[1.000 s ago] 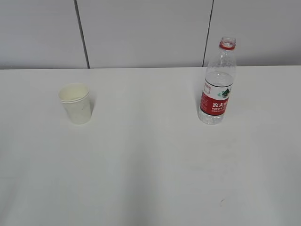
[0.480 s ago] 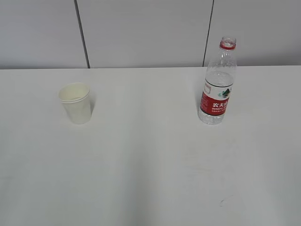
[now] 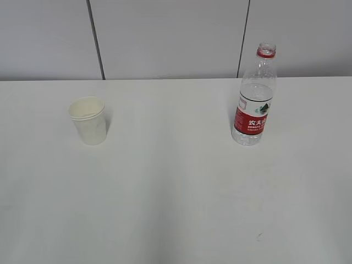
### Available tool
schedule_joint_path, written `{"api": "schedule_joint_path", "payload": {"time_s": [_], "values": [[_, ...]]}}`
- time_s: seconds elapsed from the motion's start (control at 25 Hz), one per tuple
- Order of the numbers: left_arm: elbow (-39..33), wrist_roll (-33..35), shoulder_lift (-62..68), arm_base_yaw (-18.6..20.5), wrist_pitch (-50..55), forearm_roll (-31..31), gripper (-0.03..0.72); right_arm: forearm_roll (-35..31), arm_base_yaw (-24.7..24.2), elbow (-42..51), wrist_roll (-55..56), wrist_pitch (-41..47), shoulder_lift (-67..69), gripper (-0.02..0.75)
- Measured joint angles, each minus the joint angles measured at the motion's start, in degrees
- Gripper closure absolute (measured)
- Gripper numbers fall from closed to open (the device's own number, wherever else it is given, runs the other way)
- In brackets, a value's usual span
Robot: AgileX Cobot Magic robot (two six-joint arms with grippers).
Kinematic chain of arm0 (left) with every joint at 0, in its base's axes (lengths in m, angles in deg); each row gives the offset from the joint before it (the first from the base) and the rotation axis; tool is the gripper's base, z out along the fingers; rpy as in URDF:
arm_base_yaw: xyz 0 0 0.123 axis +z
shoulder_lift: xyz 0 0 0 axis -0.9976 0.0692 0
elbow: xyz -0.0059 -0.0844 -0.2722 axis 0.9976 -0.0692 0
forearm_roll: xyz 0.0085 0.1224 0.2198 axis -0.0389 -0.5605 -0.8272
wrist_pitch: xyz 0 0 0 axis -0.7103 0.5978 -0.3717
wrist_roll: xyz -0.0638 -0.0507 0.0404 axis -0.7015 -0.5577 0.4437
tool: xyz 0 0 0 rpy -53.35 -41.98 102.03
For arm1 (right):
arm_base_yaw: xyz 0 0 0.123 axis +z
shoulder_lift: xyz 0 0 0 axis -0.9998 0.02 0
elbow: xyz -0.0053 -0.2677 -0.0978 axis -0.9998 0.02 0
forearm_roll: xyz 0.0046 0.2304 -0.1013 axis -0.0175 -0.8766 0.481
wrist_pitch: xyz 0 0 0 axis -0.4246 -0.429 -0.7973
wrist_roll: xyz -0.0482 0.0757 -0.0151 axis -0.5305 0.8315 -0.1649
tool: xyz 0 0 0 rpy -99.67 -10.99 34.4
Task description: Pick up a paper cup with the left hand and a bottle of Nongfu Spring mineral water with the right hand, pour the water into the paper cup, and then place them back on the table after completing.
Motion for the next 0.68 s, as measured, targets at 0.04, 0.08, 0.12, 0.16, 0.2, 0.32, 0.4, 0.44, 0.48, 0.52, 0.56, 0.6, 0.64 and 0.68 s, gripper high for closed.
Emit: {"api": "schedule_joint_path", "payload": {"time_s": [0.04,0.08,0.12,0.16,0.2,0.32,0.4,0.44,0.48,0.52,0.56,0.6,0.64,0.68], "values": [[0.0,0.0,0.0,0.0,0.0,0.0,0.137,0.0,-0.1,0.0,0.0,0.0,0.0,0.151],[0.0,0.0,0.0,0.0,0.0,0.0,0.137,0.0,-0.1,0.0,0.0,0.0,0.0,0.151],[0.0,0.0,0.0,0.0,0.0,0.0,0.137,0.0,-0.1,0.0,0.0,0.0,0.0,0.151],[0.0,0.0,0.0,0.0,0.0,0.0,0.137,0.0,-0.1,0.0,0.0,0.0,0.0,0.151],[0.0,0.0,0.0,0.0,0.0,-0.1,0.137,0.0,-0.1,0.0,0.0,0.0,0.0,0.151],[0.0,0.0,0.0,0.0,0.0,-0.1,0.137,0.0,-0.1,0.0,0.0,0.0,0.0,0.151],[0.0,0.0,0.0,0.0,0.0,-0.1,0.137,0.0,-0.1,0.0,0.0,0.0,0.0,0.151],[0.0,0.0,0.0,0.0,0.0,-0.1,0.137,0.0,-0.1,0.0,0.0,0.0,0.0,0.151],[0.0,0.0,0.0,0.0,0.0,-0.1,0.137,0.0,-0.1,0.0,0.0,0.0,0.0,0.151],[0.0,0.0,0.0,0.0,0.0,-0.1,0.137,0.0,-0.1,0.0,0.0,0.0,0.0,0.151],[0.0,0.0,0.0,0.0,0.0,-0.1,0.137,0.0,-0.1,0.0,0.0,0.0,0.0,0.151],[0.0,0.0,0.0,0.0,0.0,-0.1,0.137,0.0,-0.1,0.0,0.0,0.0,0.0,0.151],[0.0,0.0,0.0,0.0,0.0,-0.2,0.137,0.0,-0.1,0.0,0.0,0.0,0.0,0.151],[0.0,0.0,0.0,0.0,0.0,-0.2,0.137,0.0,-0.1,0.0,0.0,0.0,0.0,0.151]]}}
